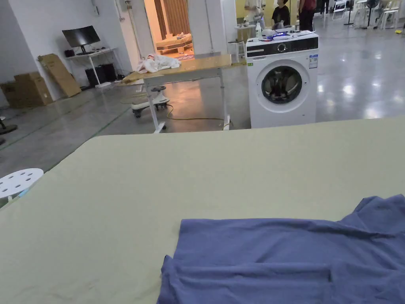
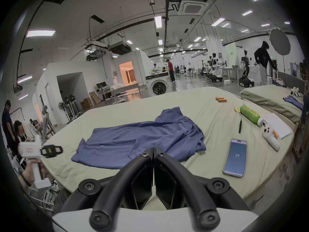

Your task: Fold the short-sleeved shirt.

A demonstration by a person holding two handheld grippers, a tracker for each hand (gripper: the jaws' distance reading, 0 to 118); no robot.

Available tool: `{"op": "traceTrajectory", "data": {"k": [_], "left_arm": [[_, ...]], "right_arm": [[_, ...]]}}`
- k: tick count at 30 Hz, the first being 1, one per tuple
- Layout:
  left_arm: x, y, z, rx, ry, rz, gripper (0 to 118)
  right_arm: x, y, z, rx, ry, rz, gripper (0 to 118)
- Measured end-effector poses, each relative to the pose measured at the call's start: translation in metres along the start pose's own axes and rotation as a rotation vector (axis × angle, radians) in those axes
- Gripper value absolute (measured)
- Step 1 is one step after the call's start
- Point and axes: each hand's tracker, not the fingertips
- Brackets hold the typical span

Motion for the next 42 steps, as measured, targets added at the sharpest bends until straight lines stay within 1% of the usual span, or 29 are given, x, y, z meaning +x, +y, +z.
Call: {"op": "traceTrajectory", "data": {"k": [1,3,5,8,9,10,12,13,16,17,18,20,21,22,24,25,27,28,30,31,32,33,34,35,36,37,39,41,42], "left_arm": [[-0.013,0.003,-0.025,-0.039,0.010,0.036,65],[-0.026,0.004,-0.067,-0.111,0.100,0.065,65],[-0.027,0.001,-0.094,-0.145,0.156,0.020,65],[-0.017,0.006,-0.095,-0.154,0.133,-0.006,59],[-0.010,0.004,-0.096,-0.178,0.136,-0.060,58],[-0.004,0.002,-0.104,-0.221,0.158,-0.110,53],[0.004,-0.004,-0.116,-0.256,0.190,-0.185,50],[0.010,-0.004,-0.115,-0.266,0.194,-0.207,46],[0.020,0.000,-0.122,-0.311,0.203,-0.259,30],[0.020,0.001,-0.123,-0.328,0.198,-0.264,29],[0.020,0.003,-0.125,-0.328,0.202,-0.253,28],[0.023,0.006,-0.126,-0.336,0.205,-0.247,24],[0.025,0.005,-0.123,-0.336,0.205,-0.249,22],[0.027,0.003,-0.123,-0.337,0.205,-0.256,21],[0.032,-0.001,-0.125,-0.333,0.215,-0.276,15],[0.040,-0.002,-0.119,-0.330,0.217,-0.285,2],[0.049,-0.014,-0.117,-0.289,0.230,-0.354,2],[0.054,-0.021,-0.122,-0.313,0.247,-0.383,2],[0.060,-0.020,-0.124,-0.324,0.252,-0.388,2],[0.060,-0.016,-0.125,-0.330,0.253,-0.381,2],[0.057,-0.013,-0.126,-0.338,0.249,-0.364,2],[0.054,-0.010,-0.126,-0.341,0.243,-0.344,2],[0.052,-0.008,-0.123,-0.339,0.236,-0.330,2],[0.051,-0.008,-0.121,-0.336,0.230,-0.321,2],[0.051,-0.008,-0.118,-0.333,0.225,-0.322,2],[0.039,-0.005,-0.121,-0.330,0.215,-0.323,2],[0.031,0.006,-0.112,-0.319,0.185,-0.286,1],[0.019,0.024,-0.093,-0.280,0.155,-0.187,1],[0.014,0.029,-0.081,-0.241,0.156,-0.162,1]], "right_arm": [[0.002,-0.001,0.001,-0.007,-0.004,-0.008,0],[0.006,-0.001,0.006,-0.014,-0.012,-0.012,0],[0.010,-0.003,0.013,-0.014,-0.038,-0.002,0],[0.020,-0.005,0.020,-0.026,-0.082,-0.009,0],[0.023,-0.007,0.020,-0.032,-0.091,-0.017,0],[0.027,-0.009,0.019,-0.041,-0.101,-0.032,0],[0.034,-0.014,0.013,-0.062,-0.107,-0.073,0],[0.036,-0.014,0.009,-0.075,-0.110,-0.086,0],[0.041,-0.010,-0.006,-0.079,-0.116,-0.098,0],[0.043,-0.007,-0.014,-0.083,-0.115,-0.101,1],[0.046,-0.003,-0.022,-0.088,-0.115,-0.097,6],[0.057,0.004,-0.050,-0.123,-0.145,-0.084,50],[0.064,0.006,-0.063,-0.135,-0.160,-0.084,68],[0.073,0.006,-0.081,-0.166,-0.186,-0.092,75],[0.094,0.006,-0.116,-0.203,-0.225,-0.116,75],[0.104,0.007,-0.136,-0.247,-0.251,-0.141,74],[0.119,0.006,-0.171,-0.288,-0.271,-0.163,72],[0.122,0.005,-0.186,-0.297,-0.264,-0.147,70],[0.126,0.002,-0.211,-0.336,-0.246,-0.128,70],[0.127,-0.003,-0.224,-0.385,-0.248,-0.116,66],[0.129,-0.008,-0.236,-0.447,-0.265,-0.127,61],[0.129,-0.013,-0.241,-0.478,-0.309,-0.097,60],[0.124,-0.011,-0.235,-0.431,-0.304,-0.046,59],[0.118,-0.007,-0.230,-0.424,-0.321,-0.016,52],[0.115,-0.004,-0.226,-0.413,-0.332,0.025,33],[0.115,-0.003,-0.223,-0.416,-0.313,0.076,4],[0.112,0.005,-0.209,-0.417,-0.295,0.033,4],[0.111,0.011,-0.194,-0.385,-0.286,-0.001,4],[0.108,0.014,-0.187,-0.369,-0.287,-0.006,4]]}}
